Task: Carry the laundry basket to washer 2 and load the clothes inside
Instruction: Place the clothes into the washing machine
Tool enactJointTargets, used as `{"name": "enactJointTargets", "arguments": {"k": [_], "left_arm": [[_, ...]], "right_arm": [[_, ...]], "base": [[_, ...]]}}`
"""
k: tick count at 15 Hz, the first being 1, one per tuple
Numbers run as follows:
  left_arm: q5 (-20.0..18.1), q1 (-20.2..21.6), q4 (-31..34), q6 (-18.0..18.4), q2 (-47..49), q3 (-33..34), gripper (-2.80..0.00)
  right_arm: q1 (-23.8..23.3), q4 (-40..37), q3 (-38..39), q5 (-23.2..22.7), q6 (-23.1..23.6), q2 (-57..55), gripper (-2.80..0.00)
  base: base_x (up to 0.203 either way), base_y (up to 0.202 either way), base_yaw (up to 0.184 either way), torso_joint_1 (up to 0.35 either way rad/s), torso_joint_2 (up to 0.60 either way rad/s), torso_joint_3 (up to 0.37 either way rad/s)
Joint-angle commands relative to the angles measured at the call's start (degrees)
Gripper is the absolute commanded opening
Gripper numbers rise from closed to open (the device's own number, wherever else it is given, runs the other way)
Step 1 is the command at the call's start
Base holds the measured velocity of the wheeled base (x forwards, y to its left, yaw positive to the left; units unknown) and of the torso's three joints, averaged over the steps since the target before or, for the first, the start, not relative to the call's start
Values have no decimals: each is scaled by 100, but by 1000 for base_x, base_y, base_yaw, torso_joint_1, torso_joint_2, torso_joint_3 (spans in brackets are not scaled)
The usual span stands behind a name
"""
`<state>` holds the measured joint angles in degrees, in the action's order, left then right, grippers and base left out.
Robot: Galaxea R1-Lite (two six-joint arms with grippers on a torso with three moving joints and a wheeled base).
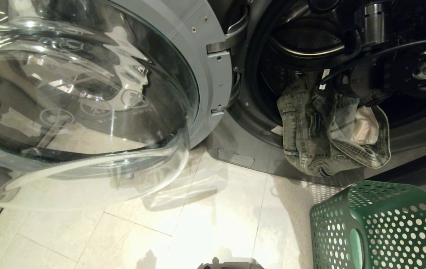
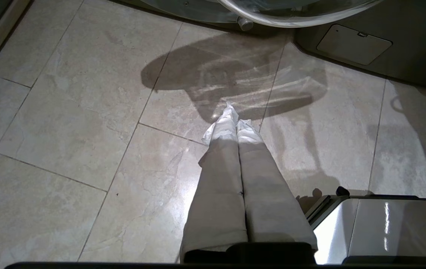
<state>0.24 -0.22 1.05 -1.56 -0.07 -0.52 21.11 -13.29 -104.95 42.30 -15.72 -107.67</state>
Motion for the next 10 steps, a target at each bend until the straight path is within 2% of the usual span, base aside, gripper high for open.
{"name": "enactJointTargets", "arguments": {"k": [1,3,6,8,10], "left_arm": [[2,-4,1,-2,-1,0,-280],[2,-4,1,-2,-1,0,-280],[2,-4,1,-2,-1,0,-280],[2,-4,1,-2,-1,0,-280],[2,-4,1,-2,-1,0,-280]], "right_arm": [[7,-680,176,-372,-2,535,0],[7,-1384,504,-416,-28,839,0],[6,-1865,1125,-510,38,1351,0],[7,-2445,1305,-779,22,1611,0],[38,-2682,1409,-1204,28,1749,0]], "base": [[0,0,0,0,0,0],[0,0,0,0,0,0],[0,0,0,0,0,0],[0,0,0,0,0,0],[0,0,0,0,0,0]]}}
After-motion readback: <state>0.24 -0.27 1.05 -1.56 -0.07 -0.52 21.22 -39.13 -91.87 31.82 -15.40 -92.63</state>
